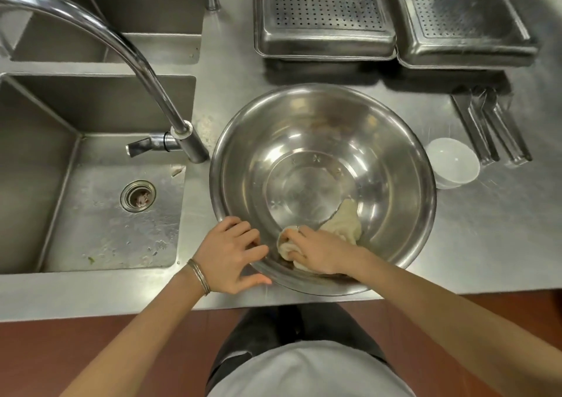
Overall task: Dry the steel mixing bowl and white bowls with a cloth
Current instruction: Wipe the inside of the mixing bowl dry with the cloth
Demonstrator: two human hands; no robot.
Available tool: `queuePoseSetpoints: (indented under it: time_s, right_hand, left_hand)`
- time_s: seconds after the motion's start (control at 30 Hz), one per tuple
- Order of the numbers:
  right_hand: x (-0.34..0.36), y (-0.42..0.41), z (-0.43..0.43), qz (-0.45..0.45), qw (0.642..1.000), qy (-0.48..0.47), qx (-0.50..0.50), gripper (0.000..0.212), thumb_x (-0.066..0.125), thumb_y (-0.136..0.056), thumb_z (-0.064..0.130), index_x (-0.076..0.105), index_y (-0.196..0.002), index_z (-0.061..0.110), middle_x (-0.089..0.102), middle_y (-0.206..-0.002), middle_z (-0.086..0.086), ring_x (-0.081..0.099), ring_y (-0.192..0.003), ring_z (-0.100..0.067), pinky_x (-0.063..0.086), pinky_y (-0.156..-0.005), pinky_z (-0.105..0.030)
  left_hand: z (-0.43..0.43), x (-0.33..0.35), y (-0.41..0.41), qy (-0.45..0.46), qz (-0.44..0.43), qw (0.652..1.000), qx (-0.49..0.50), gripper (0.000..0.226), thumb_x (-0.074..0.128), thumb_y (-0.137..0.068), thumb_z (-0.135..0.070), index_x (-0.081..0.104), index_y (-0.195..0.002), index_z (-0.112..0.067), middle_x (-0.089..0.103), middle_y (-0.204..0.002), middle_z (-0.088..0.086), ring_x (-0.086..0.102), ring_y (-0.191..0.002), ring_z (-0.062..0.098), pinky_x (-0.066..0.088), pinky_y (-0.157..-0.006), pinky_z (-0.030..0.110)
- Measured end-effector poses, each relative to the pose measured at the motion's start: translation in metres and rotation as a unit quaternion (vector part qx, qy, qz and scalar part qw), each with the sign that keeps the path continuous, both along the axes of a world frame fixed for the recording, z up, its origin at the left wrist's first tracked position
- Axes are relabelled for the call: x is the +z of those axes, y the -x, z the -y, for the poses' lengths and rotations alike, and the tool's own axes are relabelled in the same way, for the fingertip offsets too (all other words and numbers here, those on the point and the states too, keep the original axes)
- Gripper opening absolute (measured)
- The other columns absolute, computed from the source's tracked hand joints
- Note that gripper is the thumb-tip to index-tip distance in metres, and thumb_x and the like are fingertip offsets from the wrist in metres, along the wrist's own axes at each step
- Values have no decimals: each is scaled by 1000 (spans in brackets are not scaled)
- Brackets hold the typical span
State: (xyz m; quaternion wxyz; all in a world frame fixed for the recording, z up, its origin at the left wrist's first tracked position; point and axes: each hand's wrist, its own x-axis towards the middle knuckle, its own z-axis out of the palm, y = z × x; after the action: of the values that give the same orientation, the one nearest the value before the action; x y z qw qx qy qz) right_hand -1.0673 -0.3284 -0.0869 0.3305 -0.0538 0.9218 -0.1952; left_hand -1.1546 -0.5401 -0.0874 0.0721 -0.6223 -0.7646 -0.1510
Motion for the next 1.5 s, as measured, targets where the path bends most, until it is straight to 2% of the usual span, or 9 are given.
queuePoseSetpoints:
  time_s: [0.1,0.23,0.4,0.5,0.57,0.7,1.0,1.2,1.5]
  right_hand:
    - [38,-10,-23,20,998,6,59,32,37,-96,32,43,-128,32,50,-109,3,45,-101,-13,36,-87,-32]
    - [99,-58,-65,-121,987,-103,-4,50,48,-84,38,31,-131,45,52,-106,13,58,-93,-13,48,-75,-29]
    - [115,-121,-90,-371,850,-163,-336,63,76,-68,22,51,-125,26,58,-99,-8,61,-71,-36,44,-59,-32]
    - [83,-123,-92,-373,829,-159,-386,49,70,-76,30,56,-123,26,52,-104,-9,59,-79,-31,42,-63,-31]
    - [63,-118,-84,-362,834,-158,-386,43,62,-81,42,55,-122,29,50,-106,-9,56,-85,-28,49,-64,-37]
    - [45,-125,-75,-405,837,-161,-330,39,56,-79,47,62,-112,27,55,-100,-10,54,-80,-25,48,-60,-33]
    - [38,-98,-118,-403,790,-138,-441,35,58,-76,47,66,-104,28,51,-103,-9,50,-86,-27,49,-64,-37]
    - [29,-134,-34,-411,850,-52,-324,33,60,-73,50,65,-101,33,54,-96,-1,48,-84,-18,48,-64,-28]
    - [42,-86,-164,-366,854,-92,-358,40,69,-76,38,61,-114,31,49,-109,-6,53,-98,-29,42,-67,-33]
  left_hand:
    - [1,2,1,19,0,1000,0,49,43,-84,-64,62,-79,-19,55,-71,-1,48,-64,20,39,-72,34]
    - [1,8,-8,45,17,999,16,47,45,-83,-62,66,-83,-20,59,-76,-2,56,-73,22,39,-82,35]
    - [-32,16,-75,124,23,987,95,60,45,-72,-61,63,-115,-23,60,-126,3,46,-126,32,24,-99,58]
    - [-82,9,-124,107,54,988,94,64,38,-76,-60,59,-121,-20,62,-122,-1,55,-117,23,36,-99,49]
    - [-110,7,-135,86,88,987,105,60,36,-79,-60,61,-117,-20,68,-106,-5,66,-96,14,54,-77,32]
    - [-118,-1,-128,67,75,989,104,46,38,-82,-56,68,-98,-25,65,-67,-10,59,-47,8,37,-37,18]
    - [-114,5,-109,35,10,993,108,42,39,-79,-58,71,-86,-31,64,-56,-11,55,-38,9,30,-35,14]
    - [-124,14,-123,33,10,986,163,39,40,-71,-52,65,-59,-25,54,-41,-6,47,-29,11,25,-32,12]
    - [-82,24,-79,37,-15,996,86,47,36,-79,-61,72,-92,-34,66,-58,-15,57,-43,5,34,-39,11]
